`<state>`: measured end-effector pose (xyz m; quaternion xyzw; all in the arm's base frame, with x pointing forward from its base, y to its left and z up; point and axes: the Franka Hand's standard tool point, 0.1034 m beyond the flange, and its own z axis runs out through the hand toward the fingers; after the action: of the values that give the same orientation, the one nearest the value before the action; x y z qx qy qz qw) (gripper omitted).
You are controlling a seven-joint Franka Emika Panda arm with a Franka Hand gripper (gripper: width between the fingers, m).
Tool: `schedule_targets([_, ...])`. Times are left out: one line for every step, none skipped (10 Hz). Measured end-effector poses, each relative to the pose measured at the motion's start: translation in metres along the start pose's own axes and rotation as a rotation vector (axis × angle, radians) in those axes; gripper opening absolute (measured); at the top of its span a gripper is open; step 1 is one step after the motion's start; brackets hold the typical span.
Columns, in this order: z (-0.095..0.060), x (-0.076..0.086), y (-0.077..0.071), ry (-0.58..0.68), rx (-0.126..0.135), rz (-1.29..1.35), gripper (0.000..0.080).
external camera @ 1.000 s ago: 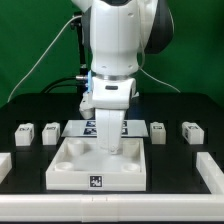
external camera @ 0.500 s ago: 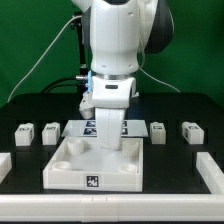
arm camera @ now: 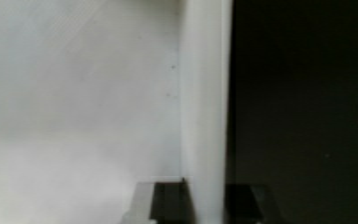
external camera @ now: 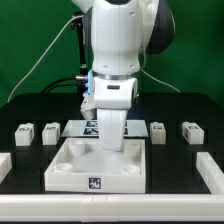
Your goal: Assemble one leg
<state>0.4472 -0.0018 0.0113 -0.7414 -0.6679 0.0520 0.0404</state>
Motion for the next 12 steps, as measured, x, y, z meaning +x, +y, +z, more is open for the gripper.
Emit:
schedule_targets([-0.001,0.011,0.005,0.004,-0.007,-0.016,0.0071])
schedule_targets([-0.002,0.025,0.009,0.008,-0.011,-0.041,0.0071])
schedule_targets([-0.003,0.04,0.013,0.015,-0.016,-0.067,0.0071])
schedule_targets([-0.004,0.053,0.02,0.023,-0.024,-0.086,0.0071])
schedule_targets([-0.005,0.062,0.023,0.031,-0.032,-0.1,0.0071])
schedule_targets([-0.005,0.074,0.027,0.041,-0.035,-0.081,0.0071])
schedule_targets([-0.007,0.088,0.034,0.054,-0.044,-0.067,0.0071])
schedule_targets([-0.007,0.092,0.037,0.058,-0.048,-0.06,0.007])
schedule_targets([-0.007,0.092,0.037,0.059,-0.049,-0.055,0.007])
schedule_targets([-0.007,0.092,0.038,0.06,-0.05,-0.047,0.007])
schedule_targets([-0.007,0.093,0.038,0.061,-0.051,-0.033,0.0081])
schedule_targets([-0.007,0.093,0.037,0.061,-0.049,-0.027,0.0081])
